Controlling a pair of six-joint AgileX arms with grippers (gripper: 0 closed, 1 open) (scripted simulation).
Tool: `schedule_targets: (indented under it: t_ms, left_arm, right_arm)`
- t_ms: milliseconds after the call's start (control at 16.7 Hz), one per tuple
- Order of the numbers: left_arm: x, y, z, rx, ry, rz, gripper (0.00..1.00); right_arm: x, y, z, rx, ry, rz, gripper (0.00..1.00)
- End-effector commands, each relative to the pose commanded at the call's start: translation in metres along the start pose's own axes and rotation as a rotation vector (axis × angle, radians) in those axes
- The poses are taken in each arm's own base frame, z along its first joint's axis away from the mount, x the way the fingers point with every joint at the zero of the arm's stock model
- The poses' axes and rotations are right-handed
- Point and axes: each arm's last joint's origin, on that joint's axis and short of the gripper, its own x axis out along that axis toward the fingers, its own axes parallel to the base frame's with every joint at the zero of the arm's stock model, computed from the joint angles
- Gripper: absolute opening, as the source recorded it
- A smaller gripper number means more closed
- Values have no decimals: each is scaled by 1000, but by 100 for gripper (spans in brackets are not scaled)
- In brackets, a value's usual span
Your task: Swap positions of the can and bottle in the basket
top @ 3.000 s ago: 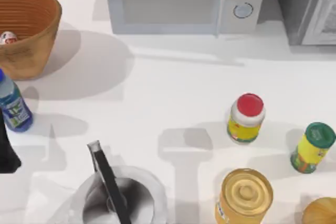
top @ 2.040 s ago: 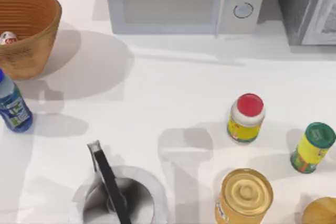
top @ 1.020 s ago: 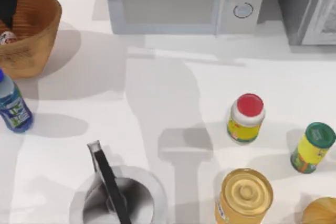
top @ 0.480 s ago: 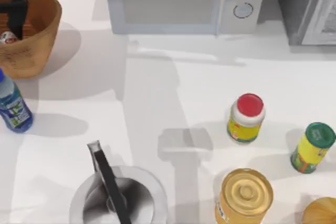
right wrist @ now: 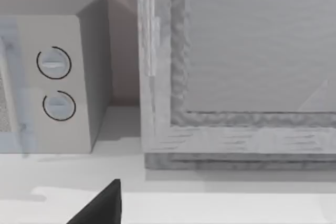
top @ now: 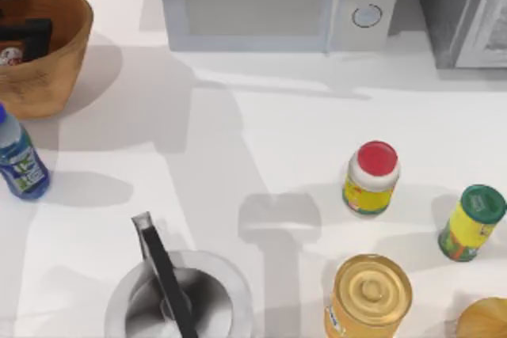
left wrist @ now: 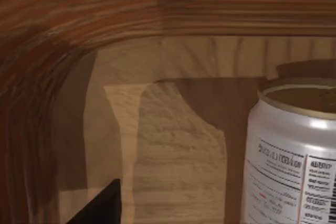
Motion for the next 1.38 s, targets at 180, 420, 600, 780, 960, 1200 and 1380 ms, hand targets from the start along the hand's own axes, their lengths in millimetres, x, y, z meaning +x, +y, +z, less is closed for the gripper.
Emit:
schedule_targets:
  t_ms: [180, 420, 600, 780, 960, 1200, 1380]
  left_arm:
    - [9, 0, -1, 0, 1, 0, 100]
    - [9, 0, -1, 0, 1, 0, 85]
    - [9, 0, -1, 0, 1, 0, 62]
    - [9, 0, -1, 0, 1, 0, 40]
    - [9, 0, -1, 0, 1, 0, 17]
    - [9, 0, -1, 0, 1, 0, 0]
    - [9, 0, -1, 0, 1, 0, 0]
  right_arm:
    - [0, 0, 0, 0, 0, 0, 100]
    - [0, 0, 0, 0, 0, 0, 100]
    - [0, 0, 0, 0, 0, 0, 100]
    - [0, 0, 0, 0, 0, 0, 100]
    - [0, 0, 0, 0, 0, 0, 100]
    - [0, 0, 0, 0, 0, 0, 100]
    - [0, 0, 0, 0, 0, 0, 100]
